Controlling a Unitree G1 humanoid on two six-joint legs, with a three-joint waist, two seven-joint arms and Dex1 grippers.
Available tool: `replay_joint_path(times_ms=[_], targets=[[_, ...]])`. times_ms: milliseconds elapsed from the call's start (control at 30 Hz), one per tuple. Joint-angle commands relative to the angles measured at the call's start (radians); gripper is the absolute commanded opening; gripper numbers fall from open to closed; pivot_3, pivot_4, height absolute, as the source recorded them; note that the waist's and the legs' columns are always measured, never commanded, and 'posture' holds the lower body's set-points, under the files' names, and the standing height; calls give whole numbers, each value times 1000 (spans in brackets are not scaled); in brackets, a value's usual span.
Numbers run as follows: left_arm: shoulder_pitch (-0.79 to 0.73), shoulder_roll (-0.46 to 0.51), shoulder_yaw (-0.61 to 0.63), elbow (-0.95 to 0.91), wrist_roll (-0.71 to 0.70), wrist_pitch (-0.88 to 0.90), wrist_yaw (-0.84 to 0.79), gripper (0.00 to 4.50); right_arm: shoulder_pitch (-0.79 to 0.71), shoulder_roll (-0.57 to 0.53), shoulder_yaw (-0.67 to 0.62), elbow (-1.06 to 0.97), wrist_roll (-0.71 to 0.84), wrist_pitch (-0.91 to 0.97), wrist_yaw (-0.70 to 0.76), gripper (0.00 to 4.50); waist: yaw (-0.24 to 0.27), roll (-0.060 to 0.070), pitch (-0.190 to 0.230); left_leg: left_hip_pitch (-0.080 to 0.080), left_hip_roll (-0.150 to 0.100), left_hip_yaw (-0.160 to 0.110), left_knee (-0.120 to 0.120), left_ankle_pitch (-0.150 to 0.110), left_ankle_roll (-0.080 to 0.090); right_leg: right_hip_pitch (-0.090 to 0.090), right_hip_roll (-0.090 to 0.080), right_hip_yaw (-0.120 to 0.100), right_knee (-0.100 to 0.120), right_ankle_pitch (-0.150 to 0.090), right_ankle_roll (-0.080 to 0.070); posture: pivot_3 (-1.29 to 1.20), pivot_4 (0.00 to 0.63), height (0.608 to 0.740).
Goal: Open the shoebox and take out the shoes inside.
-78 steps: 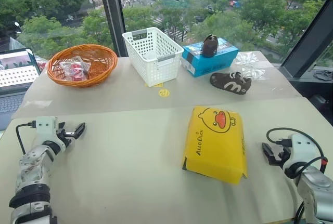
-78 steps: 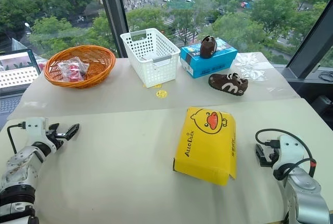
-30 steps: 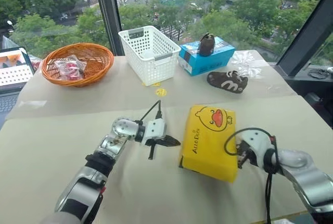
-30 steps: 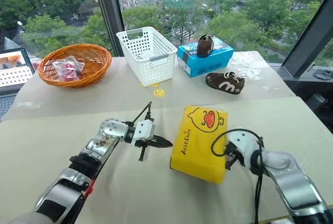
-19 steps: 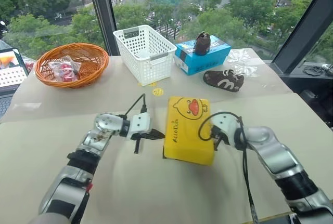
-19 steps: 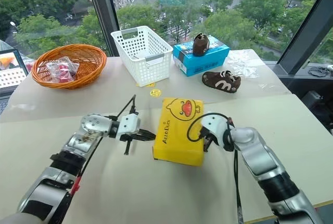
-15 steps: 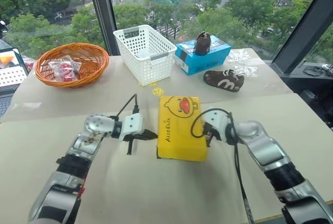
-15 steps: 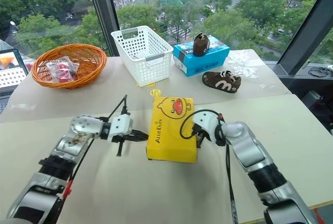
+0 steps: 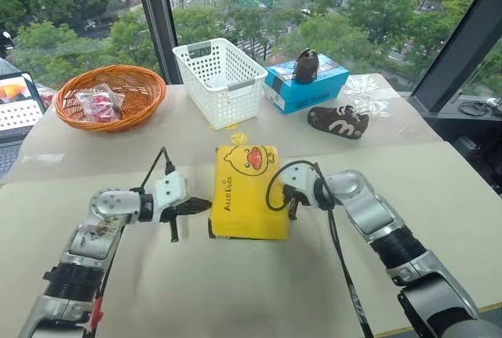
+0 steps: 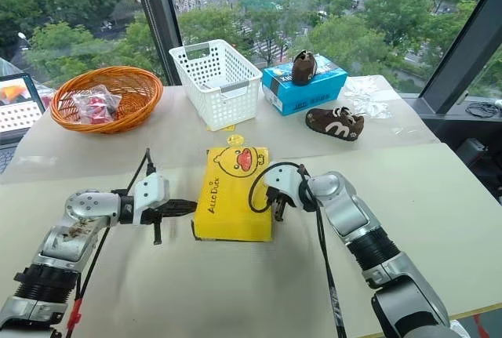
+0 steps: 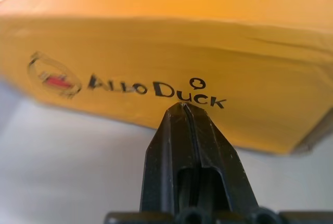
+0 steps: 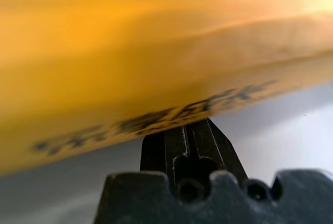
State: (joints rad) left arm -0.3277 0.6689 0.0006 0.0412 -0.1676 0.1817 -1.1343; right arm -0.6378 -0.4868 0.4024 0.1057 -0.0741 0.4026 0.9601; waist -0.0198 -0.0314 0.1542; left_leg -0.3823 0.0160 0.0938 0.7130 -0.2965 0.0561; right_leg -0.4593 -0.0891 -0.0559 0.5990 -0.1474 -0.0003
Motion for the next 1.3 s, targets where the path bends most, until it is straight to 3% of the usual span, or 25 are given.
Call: replay_joint_path(times_ms=[33, 267, 400, 533, 800, 967, 1200, 1300], targets=[[34, 42, 53, 13, -16, -36, 21, 0, 30, -28, -48, -159, 58, 19, 37, 32, 0, 0, 0, 0, 0, 0, 0, 0, 0, -1, 0, 0, 0, 0, -1, 0, 150, 731], [235, 151, 212, -106, -172, 100, -41, 0, 155, -167, -232, -463, 190, 220, 46, 32, 8, 1, 1, -7, -1, -1, -1, 2, -5, -6, -4, -4, -2, 0, -1, 0, 150, 731], [379, 220, 292, -162, -240, 123, -114, 0, 186, -204, -294, -515, 236, 278, 25, 32, 8, 1, 1, -7, -1, -1, -1, -2, 0, -5, -5, -7, -4, -1, -1, 0, 150, 731], [423, 262, 366, -179, -303, 166, -135, 0, 210, -225, -269, -476, 230, 247, 19, 32, 14, 2, 2, -7, -1, -3, -1, -2, -1, -5, -5, -8, -4, -5, -5, 0, 150, 731], [410, 248, 385, -244, -364, 223, -85, 0, 175, -188, -130, -300, 161, 112, 27, 32, 19, 3, 2, -4, 0, -4, 0, 0, -3, -2, -4, -9, -2, -8, -2, 0, 150, 731], [399, 232, 353, -257, -357, 230, -53, 0, 99, -65, -48, -235, 149, 81, 13, 32, 10, 3, 3, -4, 0, -3, -1, 0, -3, -2, -3, -8, -3, -1, -6, 0, 150, 731], [382, 234, 336, -261, -350, 223, -30, 0, 27, 3, -151, -345, 309, 204, 39, 32, 9, 3, 3, -5, 0, -4, -1, 1, -4, -3, -3, -9, -2, -1, -5, 0, 150, 731], [387, 236, 334, -270, -350, 223, -27, 0, -42, 32, -157, -303, 351, 212, 57, 32, 8, 4, 3, -4, 0, -4, -1, 1, -4, -2, -3, -9, -3, -1, -5, 0, 150, 731]])
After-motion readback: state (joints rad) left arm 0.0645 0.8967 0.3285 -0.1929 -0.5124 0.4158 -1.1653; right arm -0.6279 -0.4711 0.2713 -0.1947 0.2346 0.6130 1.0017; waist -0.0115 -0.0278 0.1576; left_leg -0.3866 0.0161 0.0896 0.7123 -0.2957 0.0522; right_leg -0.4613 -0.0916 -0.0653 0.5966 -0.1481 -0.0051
